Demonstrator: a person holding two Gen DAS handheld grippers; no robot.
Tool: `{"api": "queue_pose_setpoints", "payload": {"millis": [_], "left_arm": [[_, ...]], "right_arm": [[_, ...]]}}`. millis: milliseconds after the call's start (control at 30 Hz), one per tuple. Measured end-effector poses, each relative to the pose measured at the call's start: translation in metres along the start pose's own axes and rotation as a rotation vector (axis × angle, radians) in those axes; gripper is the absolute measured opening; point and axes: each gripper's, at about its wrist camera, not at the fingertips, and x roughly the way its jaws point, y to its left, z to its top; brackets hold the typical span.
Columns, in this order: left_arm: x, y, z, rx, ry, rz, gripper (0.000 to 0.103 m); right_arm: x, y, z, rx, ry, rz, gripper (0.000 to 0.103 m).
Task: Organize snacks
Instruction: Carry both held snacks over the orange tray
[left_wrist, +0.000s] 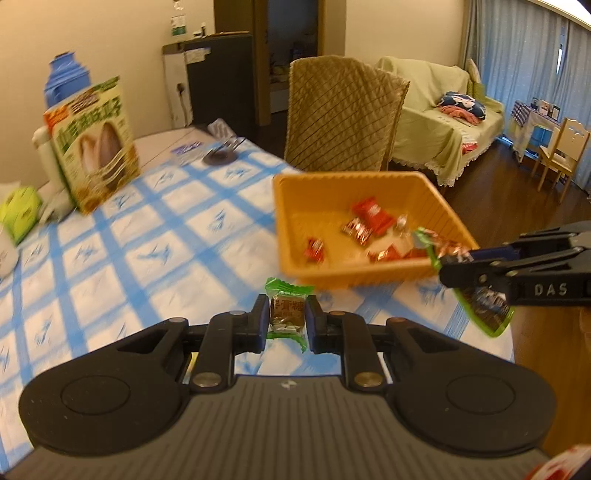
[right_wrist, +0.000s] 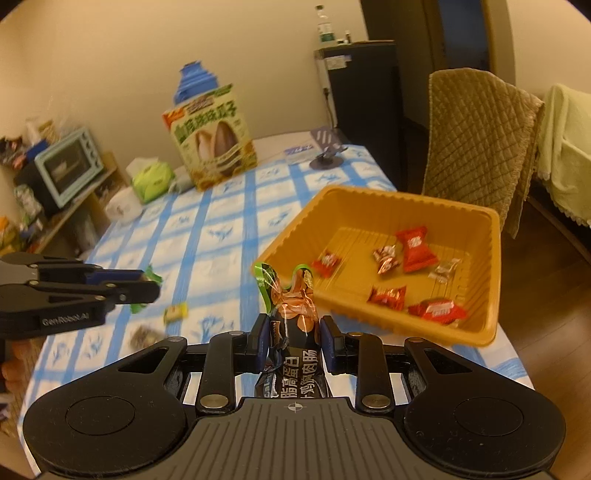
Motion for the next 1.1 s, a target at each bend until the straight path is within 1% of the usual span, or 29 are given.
{"api": "queue_pose_setpoints", "payload": {"millis": [200, 467, 667, 1100], "left_arm": [[0.025, -0.011, 0.033, 0.006, -0.009, -0.018, 0.018], [0.066, -0.016, 0.063, 0.000, 0.018, -0.028, 0.018], [0.098, -0.017, 0.076, -0.003, 0.049, -0.035, 0.018], [0.156, -0.019, 0.092, 0.026, 0.108, -0.032, 0.018]], "right_arm": [[0.011, -0.019, 0.025, 0.066, -0.016, 0.005, 0.030], [0.041, -0.043, 0.050, 0.154, -0.005, 0.019, 0.030], [0.068, -0.062, 0.064, 0.211, 0.017, 0.014, 0.030], [0.114, -0.095, 0.078, 0.265, 0.049, -0.010, 0.030]]}}
